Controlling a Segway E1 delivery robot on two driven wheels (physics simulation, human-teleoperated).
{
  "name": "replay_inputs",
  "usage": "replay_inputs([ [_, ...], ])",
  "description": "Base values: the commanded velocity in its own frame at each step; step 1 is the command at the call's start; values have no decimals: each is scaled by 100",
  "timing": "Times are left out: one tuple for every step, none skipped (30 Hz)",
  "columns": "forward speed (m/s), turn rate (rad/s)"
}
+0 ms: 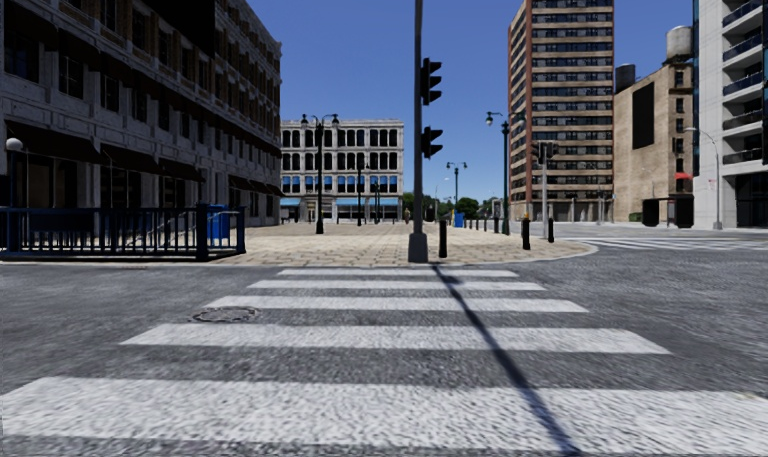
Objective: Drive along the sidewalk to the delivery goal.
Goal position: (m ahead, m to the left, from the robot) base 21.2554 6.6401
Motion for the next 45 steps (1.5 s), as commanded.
replay_inputs([
  [200, 15],
  [200, 20],
  [200, 24],
  [200, 28],
  [200, 28],
  [200, 28],
  [200, 28],
  [200, 28],
  [200, 28],
  [200, 28],
  [200, 28],
  [200, 28],
  [200, 28],
  [200, 28],
  [200, 22],
  [200, 22],
  [200, 14],
  [200, 10],
  [200, 4],
  [200, 4],
  [200, 0],
  [200, 0],
  [200, 0],
  [200, 0],
  [200, 0],
  [200, 0],
  [200, 0],
  [200, 0],
  [200, 0],
  [200, 0],
  [200, 0],
  [200, 0],
  [200, 0],
  [200, 0],
  [200, 0],
  [200, 0],
  [200, 0],
  [200, 0],
  [200, 4],
  [200, 8],
  [200, 12],
  [200, 12],
  [200, 14],
  [200, 15],
  [200, 16],
])
